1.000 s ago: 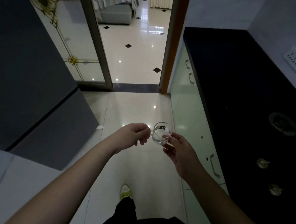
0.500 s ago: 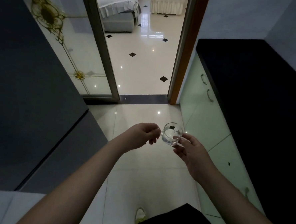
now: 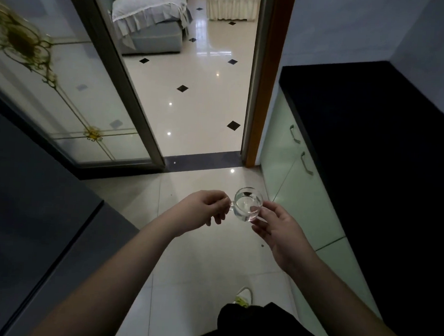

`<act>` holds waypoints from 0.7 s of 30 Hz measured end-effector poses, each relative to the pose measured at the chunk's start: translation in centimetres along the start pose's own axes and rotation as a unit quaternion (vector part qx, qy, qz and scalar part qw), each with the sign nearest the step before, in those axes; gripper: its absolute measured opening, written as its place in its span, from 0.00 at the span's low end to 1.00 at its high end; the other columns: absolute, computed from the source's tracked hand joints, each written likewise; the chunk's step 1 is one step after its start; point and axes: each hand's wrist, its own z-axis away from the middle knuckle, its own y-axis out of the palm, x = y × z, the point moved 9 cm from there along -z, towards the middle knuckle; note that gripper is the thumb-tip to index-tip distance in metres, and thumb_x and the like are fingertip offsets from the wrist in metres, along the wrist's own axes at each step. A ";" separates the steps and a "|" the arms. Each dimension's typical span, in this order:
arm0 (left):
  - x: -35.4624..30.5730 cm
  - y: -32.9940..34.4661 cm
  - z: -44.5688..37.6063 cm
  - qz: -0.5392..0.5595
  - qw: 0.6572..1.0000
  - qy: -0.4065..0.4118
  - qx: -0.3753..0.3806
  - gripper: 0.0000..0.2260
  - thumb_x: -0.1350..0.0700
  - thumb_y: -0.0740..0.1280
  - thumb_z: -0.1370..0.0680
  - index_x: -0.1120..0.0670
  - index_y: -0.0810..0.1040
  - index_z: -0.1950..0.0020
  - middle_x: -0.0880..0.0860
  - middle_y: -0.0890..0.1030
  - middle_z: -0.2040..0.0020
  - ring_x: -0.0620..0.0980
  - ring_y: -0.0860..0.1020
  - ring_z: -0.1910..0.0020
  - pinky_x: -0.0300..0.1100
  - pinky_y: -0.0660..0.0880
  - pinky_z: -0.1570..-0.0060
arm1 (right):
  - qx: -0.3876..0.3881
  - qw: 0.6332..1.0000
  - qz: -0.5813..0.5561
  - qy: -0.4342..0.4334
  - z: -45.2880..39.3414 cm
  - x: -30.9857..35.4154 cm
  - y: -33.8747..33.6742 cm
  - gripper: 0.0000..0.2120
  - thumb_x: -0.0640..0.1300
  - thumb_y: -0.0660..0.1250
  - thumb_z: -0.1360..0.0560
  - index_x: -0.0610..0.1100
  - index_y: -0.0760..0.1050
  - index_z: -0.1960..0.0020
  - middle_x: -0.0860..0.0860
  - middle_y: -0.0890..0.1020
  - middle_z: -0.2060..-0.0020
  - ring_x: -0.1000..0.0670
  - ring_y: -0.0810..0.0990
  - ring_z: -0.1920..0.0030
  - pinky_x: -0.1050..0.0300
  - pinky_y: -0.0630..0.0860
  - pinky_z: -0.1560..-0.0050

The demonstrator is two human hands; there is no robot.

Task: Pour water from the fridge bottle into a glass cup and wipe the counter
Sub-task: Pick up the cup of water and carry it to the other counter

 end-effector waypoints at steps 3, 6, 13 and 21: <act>-1.0 -0.9 -3.0 0.004 1.000 -0.003 -0.002 0.12 0.55 0.59 0.16 0.54 0.78 0.56 0.49 0.80 0.63 0.44 0.78 0.64 0.41 0.74 0.62 | 0.001 1.000 0.001 0.003 -2.8 2.1 -0.2 0.06 0.39 0.67 0.22 0.46 0.78 0.47 0.45 0.83 0.53 0.48 0.80 0.54 0.57 0.78 0.54; -2.1 -1.8 -6.0 -0.005 1.000 0.002 -0.007 0.12 0.54 0.59 0.16 0.55 0.78 0.56 0.49 0.80 0.63 0.44 0.78 0.63 0.41 0.74 0.62 | 0.003 1.000 -0.006 0.010 -5.7 4.0 -0.2 0.07 0.38 0.69 0.24 0.46 0.78 0.47 0.46 0.83 0.54 0.48 0.81 0.55 0.58 0.78 0.57; -3.3 -3.6 -11.8 -0.019 1.000 0.007 0.006 0.12 0.53 0.59 0.17 0.52 0.78 0.57 0.48 0.80 0.63 0.44 0.78 0.63 0.41 0.74 0.63 | -0.006 0.999 -0.034 0.012 -10.1 6.7 -0.1 0.07 0.38 0.66 0.23 0.45 0.77 0.46 0.45 0.83 0.53 0.48 0.80 0.55 0.58 0.77 0.58; -4.6 -6.2 -19.8 -0.047 0.998 0.026 0.035 0.11 0.50 0.60 0.17 0.52 0.78 0.55 0.47 0.80 0.63 0.40 0.77 0.64 0.40 0.74 0.61 | -0.058 0.998 -0.013 -0.030 -16.7 9.9 0.3 0.09 0.39 0.67 0.23 0.46 0.77 0.44 0.46 0.84 0.52 0.50 0.82 0.54 0.57 0.77 0.55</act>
